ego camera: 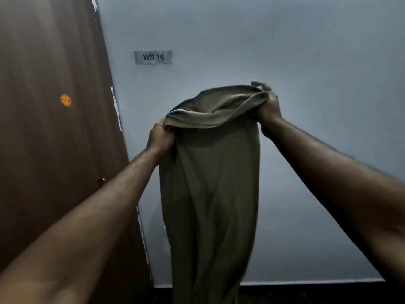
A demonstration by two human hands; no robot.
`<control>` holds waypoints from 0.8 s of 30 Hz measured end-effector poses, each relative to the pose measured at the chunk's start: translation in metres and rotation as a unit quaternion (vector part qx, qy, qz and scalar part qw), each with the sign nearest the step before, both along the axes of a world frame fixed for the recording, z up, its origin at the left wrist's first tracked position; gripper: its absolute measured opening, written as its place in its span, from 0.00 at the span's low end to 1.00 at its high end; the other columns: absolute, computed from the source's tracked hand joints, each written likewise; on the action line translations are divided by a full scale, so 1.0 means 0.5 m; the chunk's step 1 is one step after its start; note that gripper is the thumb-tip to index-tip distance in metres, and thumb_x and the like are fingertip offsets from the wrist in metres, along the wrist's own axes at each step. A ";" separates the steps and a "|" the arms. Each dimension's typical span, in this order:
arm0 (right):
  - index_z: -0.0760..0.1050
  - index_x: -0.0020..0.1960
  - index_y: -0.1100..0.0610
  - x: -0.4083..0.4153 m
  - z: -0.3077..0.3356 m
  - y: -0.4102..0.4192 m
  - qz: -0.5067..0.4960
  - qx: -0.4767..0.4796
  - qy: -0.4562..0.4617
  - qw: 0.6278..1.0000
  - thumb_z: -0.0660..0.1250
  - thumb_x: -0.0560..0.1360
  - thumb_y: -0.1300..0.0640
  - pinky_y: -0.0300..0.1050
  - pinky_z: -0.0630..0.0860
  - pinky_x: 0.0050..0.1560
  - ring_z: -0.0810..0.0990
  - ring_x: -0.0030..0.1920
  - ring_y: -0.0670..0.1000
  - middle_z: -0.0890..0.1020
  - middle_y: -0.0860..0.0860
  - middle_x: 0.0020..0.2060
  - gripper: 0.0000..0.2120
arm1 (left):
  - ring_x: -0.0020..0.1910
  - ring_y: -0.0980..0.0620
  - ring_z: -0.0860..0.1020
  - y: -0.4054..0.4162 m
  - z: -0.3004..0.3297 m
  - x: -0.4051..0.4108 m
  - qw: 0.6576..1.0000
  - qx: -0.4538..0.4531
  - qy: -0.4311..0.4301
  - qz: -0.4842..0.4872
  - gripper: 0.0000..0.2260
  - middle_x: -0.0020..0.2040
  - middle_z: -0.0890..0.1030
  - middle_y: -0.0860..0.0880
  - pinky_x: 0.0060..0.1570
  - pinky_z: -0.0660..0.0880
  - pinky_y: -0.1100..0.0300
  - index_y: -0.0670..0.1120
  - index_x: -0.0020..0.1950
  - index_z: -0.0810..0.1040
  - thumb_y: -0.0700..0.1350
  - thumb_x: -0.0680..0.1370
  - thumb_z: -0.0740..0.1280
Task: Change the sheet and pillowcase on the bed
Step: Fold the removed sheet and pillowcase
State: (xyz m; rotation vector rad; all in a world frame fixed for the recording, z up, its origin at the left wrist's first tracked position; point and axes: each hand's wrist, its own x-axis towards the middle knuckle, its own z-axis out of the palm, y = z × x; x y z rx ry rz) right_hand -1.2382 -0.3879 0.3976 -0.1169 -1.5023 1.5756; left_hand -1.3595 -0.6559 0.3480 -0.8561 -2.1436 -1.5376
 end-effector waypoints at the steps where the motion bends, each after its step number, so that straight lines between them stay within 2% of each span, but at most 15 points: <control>1: 0.80 0.53 0.50 0.008 0.002 -0.001 0.019 -0.032 -0.008 0.999 0.56 0.81 0.56 0.43 0.80 0.34 0.83 0.43 0.53 0.84 0.54 0.47 0.13 | 0.69 0.49 0.72 0.015 0.000 0.019 0.999 -0.005 0.022 -0.030 0.18 0.69 0.76 0.48 0.62 0.69 0.61 0.47 0.67 0.76 0.46 0.78 0.60; 3: 0.78 0.54 0.57 0.032 -0.004 0.001 0.055 0.016 -0.194 0.979 0.57 0.82 0.60 0.41 0.78 0.28 0.83 0.34 0.53 0.83 0.55 0.41 0.11 | 0.77 0.49 0.63 0.034 0.000 0.037 0.998 -0.033 0.025 -0.049 0.18 0.77 0.66 0.45 0.70 0.61 0.63 0.47 0.69 0.75 0.42 0.80 0.61; 4: 0.77 0.53 0.59 0.044 -0.014 0.013 0.069 0.041 -0.285 0.955 0.57 0.82 0.62 0.40 0.77 0.25 0.83 0.29 0.52 0.82 0.56 0.39 0.10 | 0.76 0.45 0.65 0.037 -0.002 0.042 0.998 -0.044 0.007 -0.044 0.16 0.73 0.71 0.45 0.71 0.64 0.59 0.49 0.64 0.77 0.43 0.78 0.61; 5: 0.77 0.51 0.60 0.055 -0.023 0.024 0.081 0.021 -0.320 0.944 0.57 0.82 0.62 0.39 0.75 0.23 0.82 0.26 0.51 0.81 0.57 0.37 0.09 | 0.72 0.42 0.70 0.037 -0.007 0.050 0.998 -0.059 -0.003 -0.030 0.14 0.66 0.77 0.46 0.68 0.68 0.56 0.52 0.56 0.79 0.45 0.75 0.60; 6: 0.78 0.51 0.61 0.063 -0.021 0.037 0.066 -0.033 -0.287 0.955 0.56 0.83 0.61 0.38 0.75 0.22 0.81 0.24 0.50 0.80 0.57 0.37 0.11 | 0.71 0.40 0.71 0.037 -0.012 0.052 0.997 -0.075 -0.006 -0.013 0.14 0.62 0.79 0.46 0.68 0.69 0.54 0.53 0.53 0.79 0.45 0.72 0.58; 8: 0.80 0.54 0.59 0.067 -0.006 0.061 0.031 -0.115 -0.073 0.990 0.54 0.83 0.58 0.41 0.79 0.30 0.83 0.32 0.51 0.82 0.56 0.42 0.15 | 0.78 0.38 0.59 0.045 -0.022 0.074 0.993 -0.114 0.013 0.008 0.19 0.74 0.70 0.39 0.78 0.56 0.49 0.52 0.61 0.80 0.45 0.74 0.58; 9: 0.80 0.55 0.56 0.069 0.008 0.055 0.052 -0.122 0.029 0.991 0.56 0.82 0.59 0.43 0.82 0.39 0.83 0.39 0.51 0.82 0.55 0.45 0.13 | 0.80 0.38 0.51 0.053 -0.023 0.088 0.993 -0.117 0.027 0.017 0.21 0.79 0.60 0.36 0.79 0.46 0.50 0.49 0.69 0.76 0.44 0.77 0.59; 11: 0.80 0.57 0.60 0.081 0.017 0.028 0.135 -0.089 0.092 0.982 0.67 0.77 0.58 0.48 0.79 0.53 0.79 0.47 0.54 0.80 0.55 0.47 0.10 | 0.80 0.36 0.49 0.061 -0.009 0.117 0.995 -0.076 0.051 0.030 0.28 0.80 0.52 0.32 0.78 0.40 0.55 0.41 0.79 0.62 0.47 0.79 0.61; 13: 0.73 0.66 0.69 0.097 0.000 0.002 0.090 0.027 -0.027 0.995 0.74 0.73 0.58 0.48 0.75 0.59 0.74 0.51 0.53 0.75 0.54 0.50 0.26 | 0.79 0.36 0.55 0.054 0.008 0.143 0.994 -0.067 0.079 0.031 0.35 0.79 0.55 0.31 0.80 0.48 0.48 0.36 0.80 0.56 0.48 0.78 0.65; 14: 0.71 0.68 0.69 0.122 -0.019 -0.014 0.074 0.124 -0.118 0.982 0.71 0.76 0.62 0.46 0.76 0.59 0.75 0.53 0.51 0.74 0.53 0.52 0.23 | 0.78 0.38 0.57 0.046 0.012 0.160 0.992 -0.089 0.083 0.031 0.33 0.79 0.58 0.33 0.79 0.52 0.46 0.35 0.78 0.60 0.48 0.77 0.66; 16: 0.75 0.64 0.63 0.179 -0.054 -0.027 0.065 0.259 -0.325 0.907 0.61 0.80 0.65 0.45 0.80 0.52 0.81 0.52 0.53 0.80 0.54 0.52 0.13 | 0.73 0.40 0.68 0.021 0.014 0.207 0.979 -0.178 0.081 0.055 0.23 0.71 0.73 0.36 0.69 0.65 0.50 0.39 0.68 0.76 0.49 0.76 0.61; 18: 0.79 0.56 0.62 0.251 -0.085 -0.036 0.093 0.259 -0.478 0.834 0.58 0.78 0.66 0.45 0.80 0.44 0.85 0.48 0.57 0.85 0.59 0.48 0.13 | 0.58 0.40 0.78 -0.010 -0.012 0.255 0.959 -0.262 0.044 0.100 0.21 0.56 0.81 0.40 0.50 0.69 0.55 0.41 0.55 0.81 0.53 0.73 0.57; 19: 0.79 0.51 0.62 0.284 -0.090 -0.042 0.099 0.236 -0.507 0.823 0.57 0.78 0.65 0.41 0.78 0.39 0.86 0.44 0.55 0.86 0.58 0.44 0.12 | 0.54 0.39 0.79 -0.032 -0.032 0.277 0.951 -0.287 0.016 0.117 0.21 0.52 0.82 0.41 0.45 0.69 0.55 0.42 0.53 0.81 0.56 0.75 0.58; 21: 0.77 0.46 0.59 0.362 -0.082 -0.055 0.081 0.189 -0.519 0.830 0.57 0.82 0.61 0.36 0.73 0.31 0.83 0.32 0.47 0.85 0.51 0.32 0.12 | 0.46 0.40 0.81 -0.089 -0.069 0.320 0.960 -0.249 -0.064 0.115 0.19 0.49 0.83 0.39 0.42 0.74 0.52 0.41 0.50 0.80 0.58 0.78 0.63; 24: 0.76 0.47 0.59 0.471 -0.056 -0.090 0.047 0.182 -0.434 0.881 0.62 0.81 0.61 0.32 0.73 0.25 0.80 0.25 0.43 0.84 0.50 0.28 0.06 | 0.44 0.42 0.81 -0.177 -0.080 0.379 0.982 -0.146 -0.102 0.070 0.21 0.47 0.84 0.39 0.44 0.77 0.53 0.43 0.46 0.80 0.62 0.74 0.69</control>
